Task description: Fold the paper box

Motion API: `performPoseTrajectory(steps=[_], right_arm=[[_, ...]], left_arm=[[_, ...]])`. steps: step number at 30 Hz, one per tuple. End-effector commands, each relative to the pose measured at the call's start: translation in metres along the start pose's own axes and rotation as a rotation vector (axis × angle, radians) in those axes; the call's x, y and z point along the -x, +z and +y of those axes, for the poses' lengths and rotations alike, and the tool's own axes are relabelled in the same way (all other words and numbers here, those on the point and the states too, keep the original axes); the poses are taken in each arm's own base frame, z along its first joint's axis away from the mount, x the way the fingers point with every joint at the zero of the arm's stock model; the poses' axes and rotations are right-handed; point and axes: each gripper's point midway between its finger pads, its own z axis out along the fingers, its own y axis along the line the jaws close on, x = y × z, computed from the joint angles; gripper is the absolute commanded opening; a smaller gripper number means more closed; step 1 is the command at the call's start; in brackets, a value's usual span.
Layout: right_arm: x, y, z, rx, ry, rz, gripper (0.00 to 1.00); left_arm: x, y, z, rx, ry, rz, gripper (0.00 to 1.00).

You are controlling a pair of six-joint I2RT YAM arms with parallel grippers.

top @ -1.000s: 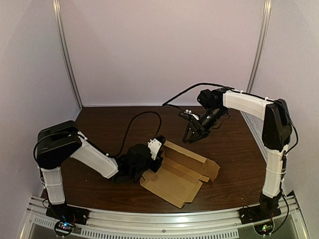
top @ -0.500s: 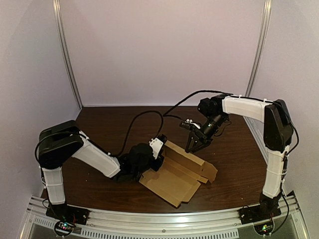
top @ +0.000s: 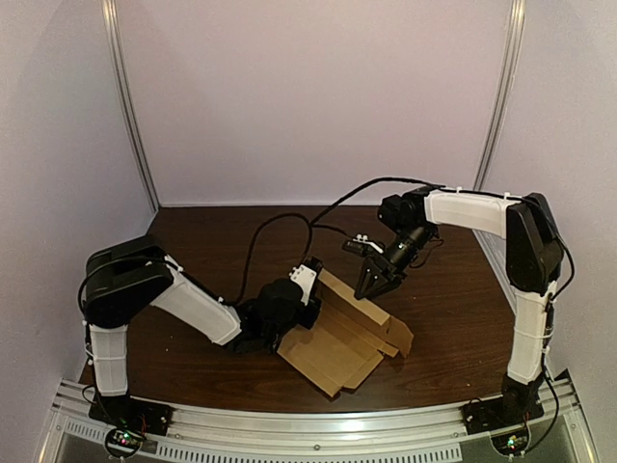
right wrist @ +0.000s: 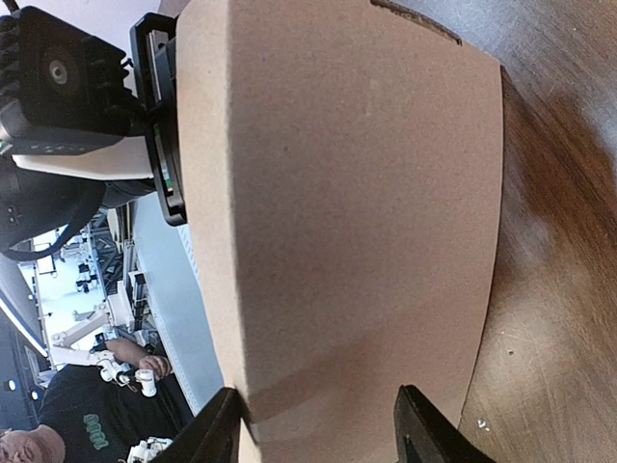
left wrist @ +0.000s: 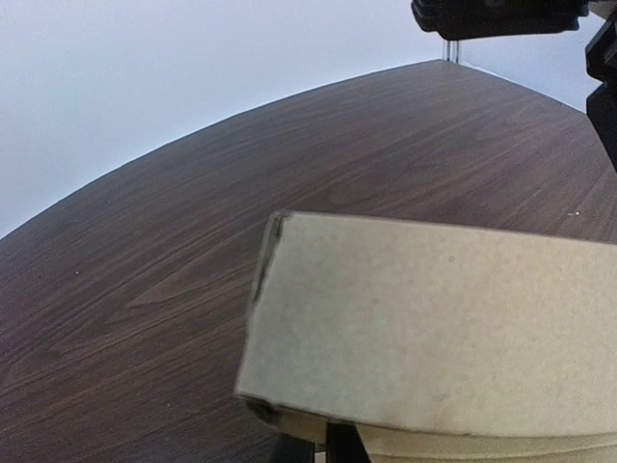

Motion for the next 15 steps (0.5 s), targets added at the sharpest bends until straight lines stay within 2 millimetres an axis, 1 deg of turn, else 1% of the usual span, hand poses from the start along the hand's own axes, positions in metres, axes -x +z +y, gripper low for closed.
performPoseTrajectory(steps=[1,4,7,11,15], right_arm=[[-0.005,0.014,-0.032,-0.101,0.041,0.055,0.53],[-0.004,0.012,-0.028,-0.091,0.038,0.056,0.54],[-0.001,0.006,-0.015,-0.059,0.014,0.048,0.56],[0.004,-0.007,0.0,-0.034,-0.019,0.02,0.58],[0.008,-0.022,0.005,-0.044,-0.043,-0.018,0.61]], left_arm=[[-0.01,0.003,0.014,0.07,-0.068,0.006,0.03],[-0.004,-0.001,0.013,0.058,-0.106,-0.01,0.02],[0.0,-0.004,0.013,0.052,-0.109,-0.019,0.04],[0.003,-0.009,0.017,0.059,-0.088,-0.027,0.05],[0.002,-0.014,0.021,0.064,-0.072,-0.023,0.06]])
